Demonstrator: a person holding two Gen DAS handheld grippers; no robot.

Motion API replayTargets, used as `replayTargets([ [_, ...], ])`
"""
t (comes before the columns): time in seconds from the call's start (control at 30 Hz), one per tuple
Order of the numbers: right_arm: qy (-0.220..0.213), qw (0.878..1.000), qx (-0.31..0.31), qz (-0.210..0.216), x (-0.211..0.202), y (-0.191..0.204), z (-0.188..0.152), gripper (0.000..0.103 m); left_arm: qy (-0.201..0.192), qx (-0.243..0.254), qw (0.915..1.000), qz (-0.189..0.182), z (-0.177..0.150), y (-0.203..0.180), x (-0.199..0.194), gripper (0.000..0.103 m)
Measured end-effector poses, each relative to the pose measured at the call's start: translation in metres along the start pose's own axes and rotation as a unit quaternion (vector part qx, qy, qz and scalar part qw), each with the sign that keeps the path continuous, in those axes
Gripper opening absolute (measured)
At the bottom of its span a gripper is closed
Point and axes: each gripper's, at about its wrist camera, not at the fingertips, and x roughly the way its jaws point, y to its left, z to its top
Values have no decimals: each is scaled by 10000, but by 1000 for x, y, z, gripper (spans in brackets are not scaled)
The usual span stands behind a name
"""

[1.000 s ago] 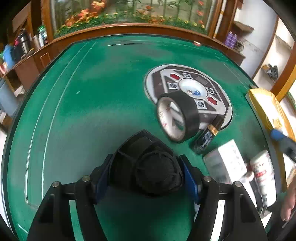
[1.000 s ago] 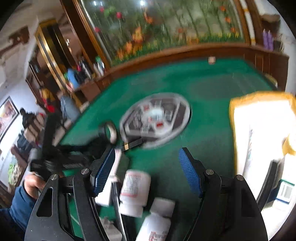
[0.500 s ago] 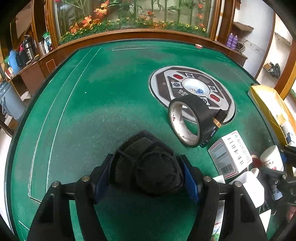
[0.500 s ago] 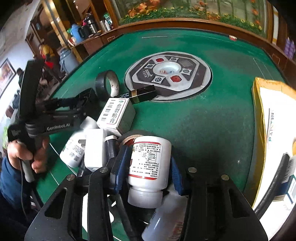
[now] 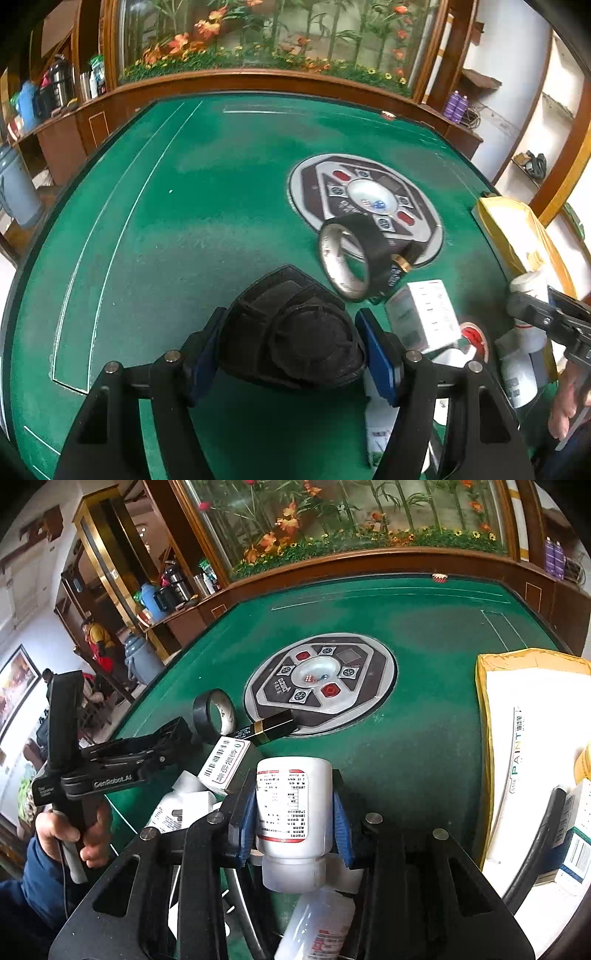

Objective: Organize rigid objects
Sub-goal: 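Carry the black holder with the left tool while the right tool carries the bottle to the tray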

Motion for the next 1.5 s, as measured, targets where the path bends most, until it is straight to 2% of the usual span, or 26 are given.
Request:
replayTargets([
  [0.6, -154, 9997, 144, -79, 0, -5, 4, 35, -221, 348, 9982, -426, 2, -44, -28, 70],
  [0.87, -494, 9971, 564, -152, -20, -24, 6, 35, -196, 604, 9954, -717, 3, -81, -37, 70],
  [0.97, -696, 9941, 802, -230, -41, -34, 2, 35, -162, 815, 9925, -898, 6, -107, -40, 70],
  [1.03, -803, 9915, 892, -506, -59, -42, -1, 35, -119, 922, 9901, -1049, 7, -124, -40, 70],
  [1.17, -776, 9881, 1091, -751, -92, -69, 1, 35, -42, 1262, 9823, -1384, 10, -170, -36, 70],
  [1.33, -592, 9808, 1178, -1434, -121, -110, 18, 35, 54, 1592, 9703, -1820, 11, -227, -26, 70],
  [1.4, -477, 9789, 1264, -1531, -122, -127, 24, 35, 126, 1645, 9668, -1954, 11, -245, -17, 70],
  [1.5, -166, 9763, 1509, -1544, -114, -158, 37, 35, 215, 1751, 9650, -1943, 13, -265, -2, 70],
])
